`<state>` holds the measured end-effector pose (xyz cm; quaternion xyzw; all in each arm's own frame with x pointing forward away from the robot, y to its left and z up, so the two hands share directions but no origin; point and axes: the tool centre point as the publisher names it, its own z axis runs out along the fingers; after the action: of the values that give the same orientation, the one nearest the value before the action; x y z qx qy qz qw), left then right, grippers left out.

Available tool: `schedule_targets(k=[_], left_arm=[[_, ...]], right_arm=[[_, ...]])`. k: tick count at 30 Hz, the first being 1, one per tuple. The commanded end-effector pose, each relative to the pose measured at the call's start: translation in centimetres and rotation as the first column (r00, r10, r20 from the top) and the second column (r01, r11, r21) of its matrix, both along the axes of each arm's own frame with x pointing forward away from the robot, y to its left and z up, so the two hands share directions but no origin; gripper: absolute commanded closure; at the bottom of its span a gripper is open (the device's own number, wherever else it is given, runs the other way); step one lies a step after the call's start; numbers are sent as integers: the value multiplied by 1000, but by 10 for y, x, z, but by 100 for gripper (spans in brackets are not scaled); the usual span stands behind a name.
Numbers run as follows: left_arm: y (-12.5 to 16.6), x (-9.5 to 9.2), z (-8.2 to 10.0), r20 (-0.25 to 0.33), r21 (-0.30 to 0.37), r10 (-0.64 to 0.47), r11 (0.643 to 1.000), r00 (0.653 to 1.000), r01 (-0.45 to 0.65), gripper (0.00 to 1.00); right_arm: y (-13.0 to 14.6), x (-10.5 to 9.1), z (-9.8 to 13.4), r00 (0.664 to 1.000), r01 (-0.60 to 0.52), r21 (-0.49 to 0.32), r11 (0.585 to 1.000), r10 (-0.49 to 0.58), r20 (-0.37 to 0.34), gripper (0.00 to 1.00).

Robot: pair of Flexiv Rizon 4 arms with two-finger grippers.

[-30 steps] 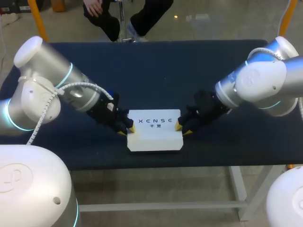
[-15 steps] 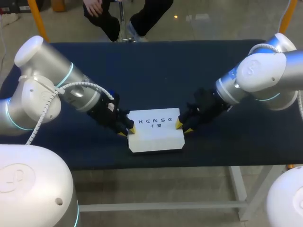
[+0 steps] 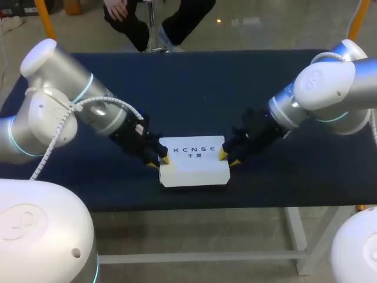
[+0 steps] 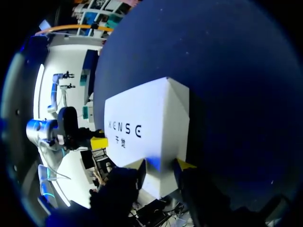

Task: Assemble the packaging by folding the flat box into shape, placing the metal phone stand inside, and closing the box properly

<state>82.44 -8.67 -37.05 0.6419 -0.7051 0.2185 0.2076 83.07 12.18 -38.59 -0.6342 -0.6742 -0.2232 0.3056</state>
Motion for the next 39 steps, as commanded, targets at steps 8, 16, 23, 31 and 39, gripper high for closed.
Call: schedule_targets(k=[8, 16, 23, 31, 39], left_arm=[[-7, 1, 3, -20, 4, -2, 1000, 1000, 2, 59], [-9, 2, 7, -48, 6, -8, 1000, 999, 8, 58], [-8, 4, 10, -72, 10, -6, 1000, 997, 7, 58], [-6, 6, 11, -92, 12, -3, 1000, 996, 5, 59], [-4, 7, 11, -109, 11, 1, 1000, 994, 1, 58]], right_arm=[[2, 3, 4, 1000, -1, 11, 1000, 2, -31, 57], [3, 6, 7, 998, -2, 17, 1000, 3, -64, 57], [5, 8, 10, 996, -5, 12, 1000, 6, -93, 58], [4, 10, 10, 993, -5, 6, 1000, 6, -117, 58], [3, 11, 12, 992, 3, 6, 1000, -2, -129, 58]])
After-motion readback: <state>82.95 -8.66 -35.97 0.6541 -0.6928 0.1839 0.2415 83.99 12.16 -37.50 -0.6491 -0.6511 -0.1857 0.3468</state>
